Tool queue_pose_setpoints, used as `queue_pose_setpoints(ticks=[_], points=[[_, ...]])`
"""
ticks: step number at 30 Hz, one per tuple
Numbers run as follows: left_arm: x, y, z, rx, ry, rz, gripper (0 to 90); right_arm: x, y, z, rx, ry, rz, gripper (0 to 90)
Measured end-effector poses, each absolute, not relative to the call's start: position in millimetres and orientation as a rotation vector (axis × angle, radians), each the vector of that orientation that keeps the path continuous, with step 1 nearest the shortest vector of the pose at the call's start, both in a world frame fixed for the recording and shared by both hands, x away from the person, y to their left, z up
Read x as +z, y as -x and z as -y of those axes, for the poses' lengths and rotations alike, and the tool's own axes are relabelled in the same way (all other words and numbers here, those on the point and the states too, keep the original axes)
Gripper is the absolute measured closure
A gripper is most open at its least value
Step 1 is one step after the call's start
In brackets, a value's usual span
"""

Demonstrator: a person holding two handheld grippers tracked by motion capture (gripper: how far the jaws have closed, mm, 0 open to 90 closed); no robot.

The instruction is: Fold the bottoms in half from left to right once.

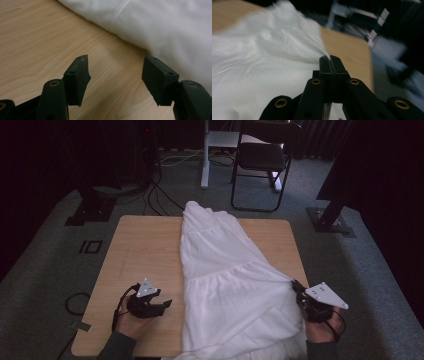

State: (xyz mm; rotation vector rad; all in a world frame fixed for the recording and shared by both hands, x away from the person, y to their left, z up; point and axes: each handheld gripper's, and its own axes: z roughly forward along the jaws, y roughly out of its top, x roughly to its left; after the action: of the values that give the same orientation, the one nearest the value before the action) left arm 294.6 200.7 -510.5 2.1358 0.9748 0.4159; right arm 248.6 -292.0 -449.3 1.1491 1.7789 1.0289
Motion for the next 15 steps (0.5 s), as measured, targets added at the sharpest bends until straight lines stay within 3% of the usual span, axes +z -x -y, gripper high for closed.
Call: queue_pose_setpoints(ticks=[1, 6, 11, 15], points=[[-511.3, -295.4, -196.4, 0.409, -2.141, -0.967, 38.2, -471.5, -263.0, 311.5, 0.947, -1.245, -1.820, 89.1], [-514.4, -298.0, -167.5, 0.368, -2.182, -0.908, 36.2, -528.6, -283.7, 328.9, 0.830, -1.351, -1.932, 89.0], [-518.0, -299.7, -132.6, 0.266, -2.182, -0.843, 34.6, -547.6, -291.7, 333.2, 0.841, -1.409, -1.978, 86.4], [-531.3, -301.6, -110.8, 0.269, -2.265, -0.841, 37.9, -555.7, -296.3, 333.1, 0.808, -1.430, -2.014, 84.4]])
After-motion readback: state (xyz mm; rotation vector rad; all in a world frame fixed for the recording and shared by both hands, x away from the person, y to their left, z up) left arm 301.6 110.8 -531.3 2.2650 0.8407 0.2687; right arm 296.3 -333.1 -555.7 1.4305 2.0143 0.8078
